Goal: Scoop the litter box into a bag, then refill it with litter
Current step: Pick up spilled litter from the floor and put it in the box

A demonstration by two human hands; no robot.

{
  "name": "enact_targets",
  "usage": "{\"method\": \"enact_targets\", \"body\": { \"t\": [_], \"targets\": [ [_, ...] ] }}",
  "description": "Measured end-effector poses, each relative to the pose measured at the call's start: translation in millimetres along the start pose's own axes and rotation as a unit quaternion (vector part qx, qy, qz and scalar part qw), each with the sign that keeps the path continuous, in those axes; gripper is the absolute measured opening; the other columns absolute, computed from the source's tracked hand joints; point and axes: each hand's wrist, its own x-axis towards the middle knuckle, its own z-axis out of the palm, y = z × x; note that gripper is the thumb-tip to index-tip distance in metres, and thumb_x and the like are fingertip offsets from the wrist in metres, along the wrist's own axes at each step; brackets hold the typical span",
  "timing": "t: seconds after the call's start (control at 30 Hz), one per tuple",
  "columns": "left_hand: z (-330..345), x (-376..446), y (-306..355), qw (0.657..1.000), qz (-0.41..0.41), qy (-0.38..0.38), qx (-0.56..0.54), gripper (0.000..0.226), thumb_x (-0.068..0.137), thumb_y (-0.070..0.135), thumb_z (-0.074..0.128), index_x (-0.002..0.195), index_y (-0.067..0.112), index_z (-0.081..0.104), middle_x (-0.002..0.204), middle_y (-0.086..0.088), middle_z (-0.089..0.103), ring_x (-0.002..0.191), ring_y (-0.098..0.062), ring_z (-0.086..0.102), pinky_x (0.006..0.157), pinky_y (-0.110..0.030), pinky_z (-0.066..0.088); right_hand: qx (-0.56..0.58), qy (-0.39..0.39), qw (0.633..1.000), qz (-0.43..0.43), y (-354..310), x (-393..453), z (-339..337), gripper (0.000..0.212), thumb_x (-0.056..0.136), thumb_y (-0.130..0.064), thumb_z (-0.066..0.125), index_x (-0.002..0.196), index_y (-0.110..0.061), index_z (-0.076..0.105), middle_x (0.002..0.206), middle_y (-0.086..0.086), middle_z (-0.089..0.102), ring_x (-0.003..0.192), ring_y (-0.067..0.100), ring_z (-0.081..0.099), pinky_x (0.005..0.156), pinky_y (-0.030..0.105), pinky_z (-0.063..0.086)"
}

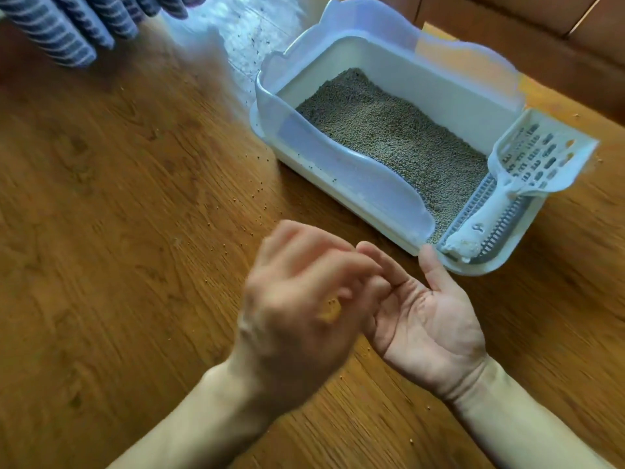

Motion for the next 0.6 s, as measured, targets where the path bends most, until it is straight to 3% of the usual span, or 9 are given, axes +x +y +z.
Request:
{"method": "enact_targets", "body": {
  "t": [0.1,0.17,0.23,0.3,0.6],
  "targets": [
    [-3.1,-7.5,-38.3,0.988,-0.143,0.051,0.021,0.007,0.092,0.016,0.070,0.086,0.014,0.074,0.085,0.005,0.067,0.085,-0.016,0.060,0.075,-0.027,0.047,0.044,-0.038,0.998,-0.005,-6.5,3.2,-6.3,0.083,0.098,-0.063,0.022,0.136,0.007,0.046,0.140,0.027,0.048,0.138,0.037,0.038,0.116,0.045,0.025],
    [8.8,-24.6,-70.5,0.976,-0.200,-0.023,0.086,0.005,0.091,0.021,0.071,0.088,0.019,0.074,0.086,0.008,0.066,0.084,-0.011,0.057,0.073,-0.028,0.050,0.055,-0.045,0.997,0.001,-9.9,4.2,-10.6,0.085,0.098,-0.064,0.019,0.137,0.007,0.045,0.141,0.027,0.047,0.140,0.036,0.034,0.117,0.045,0.023],
    [21.6,-42.2,-93.5,0.961,-0.198,-0.132,0.144,0.007,0.086,0.026,0.075,0.090,0.020,0.076,0.088,0.008,0.067,0.085,-0.012,0.056,0.072,-0.036,0.054,0.055,-0.049,0.997,0.003,-11.4,2.5,-11.2,0.085,0.098,-0.064,0.018,0.137,0.007,0.045,0.141,0.027,0.046,0.141,0.035,0.033,0.117,0.045,0.022],
    [32.2,-52.3,-100.9,0.949,-0.185,-0.191,0.169,0.013,0.081,0.027,0.080,0.092,0.020,0.077,0.089,0.005,0.067,0.085,-0.015,0.055,0.069,-0.040,0.055,0.061,-0.048,0.997,0.011,-11.5,2.2,-13.2,0.086,0.098,-0.065,0.018,0.137,0.007,0.045,0.142,0.026,0.046,0.141,0.035,0.033,0.117,0.045,0.022],
    [55.0,-49.1,-105.4,0.942,-0.105,-0.222,0.229,0.010,0.076,0.023,0.083,0.078,0.018,0.074,0.079,0.003,0.064,0.076,-0.020,0.053,0.060,-0.035,0.048,0.085,-0.054,0.995,0.013,-11.1,4.6,-28.6,0.084,0.097,-0.065,0.023,0.136,0.006,0.046,0.141,0.025,0.048,0.141,0.034,0.034,0.116,0.045,0.025]
  ]
}}
